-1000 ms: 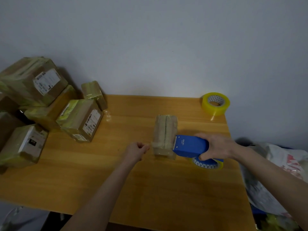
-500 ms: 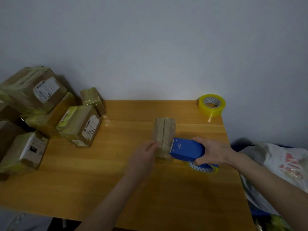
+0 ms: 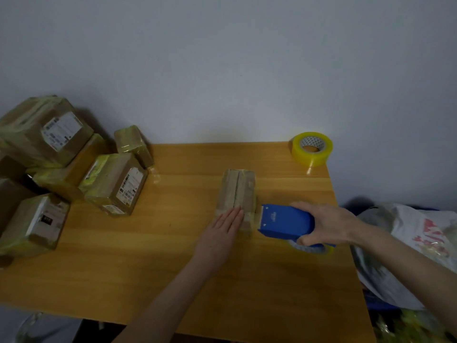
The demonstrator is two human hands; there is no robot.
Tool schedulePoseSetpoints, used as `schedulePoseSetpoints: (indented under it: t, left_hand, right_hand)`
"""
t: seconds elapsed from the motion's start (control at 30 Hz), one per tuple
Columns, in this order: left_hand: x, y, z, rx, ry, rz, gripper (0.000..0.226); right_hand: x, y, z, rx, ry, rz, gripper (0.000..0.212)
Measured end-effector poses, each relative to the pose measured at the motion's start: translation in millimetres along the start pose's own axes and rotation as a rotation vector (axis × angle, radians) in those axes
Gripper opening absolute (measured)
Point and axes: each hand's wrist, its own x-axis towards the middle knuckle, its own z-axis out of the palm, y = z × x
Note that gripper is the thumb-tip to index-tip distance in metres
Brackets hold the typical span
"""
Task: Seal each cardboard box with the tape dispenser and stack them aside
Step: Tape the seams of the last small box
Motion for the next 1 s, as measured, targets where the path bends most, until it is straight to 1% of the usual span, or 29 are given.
schedulePoseSetpoints:
  t: [0.1, 0.17, 0.23, 0.37, 0.5, 0.6, 0.67, 0.77, 0.83, 0.9, 0.97, 1.0]
  left_hand:
    - [-0.1, 1.7, -4.9, -0.031, 0.007, 0.004, 0.089]
    - [0.9, 3.3, -6.9, -0.073, 0.019, -0.002, 0.084]
    - [-0.8, 2.5, -8.0, -0.093, 0.021, 0.002, 0.082]
    - [-2.6, 1.7, -11.1, -0.105, 0.034, 0.022, 0.083]
    - [-3.7, 1.0, -10.4, -0.144, 0.041, 0.023, 0.082]
    - [-2.4, -0.1, -9.4, -0.108, 0.049, 0.031, 0.082]
    - [-0.9, -1.7, -8.6, -0.105, 0.055, 0.034, 0.082]
    - [-2.4, -3.8, -3.8, -0.113, 0.053, 0.049, 0.081]
    - [-2.5, -5.2, -1.3, -0.115, 0.078, 0.046, 0.081]
    - [-1.7, -5.1, -1.4, -0.117, 0.088, 0.051, 0.082]
    - [-1.5, -4.9, -2.2, -0.121, 0.079, 0.057, 0.082]
    - [-1.1, -5.2, -1.7, -0.121, 0.093, 0.05, 0.082]
  right_hand:
    - [-9.8, 13.7, -4.6, -0.05, 0.01, 0.056, 0.078]
    - [-7.4, 10.7, -3.8, -0.104, 0.0, 0.066, 0.076]
    - [0.1, 1.2, 1.3, -0.157, -0.037, 0.066, 0.072]
    - [17.1, -11.2, 6.9, -0.187, -0.088, 0.107, 0.062]
    - [35.2, -29.5, 6.6, -0.184, -0.148, 0.117, 0.067]
    - [43.1, -41.2, -6.0, -0.189, -0.205, 0.139, 0.068]
    - [48.7, -51.8, -14.0, -0.235, -0.225, 0.172, 0.063]
    - [55.6, -67.6, -3.5, -0.377, -0.267, 0.222, 0.046]
    - [57.7, -67.0, 2.4, -0.323, -0.265, 0.239, 0.048]
    - [54.8, -55.2, -11.0, -0.233, -0.212, 0.25, 0.058]
    - [50.2, -37.3, -30.3, -0.11, -0.112, 0.284, 0.068]
    - [49.2, -28.2, -36.8, -0.004, -0.028, 0.304, 0.066]
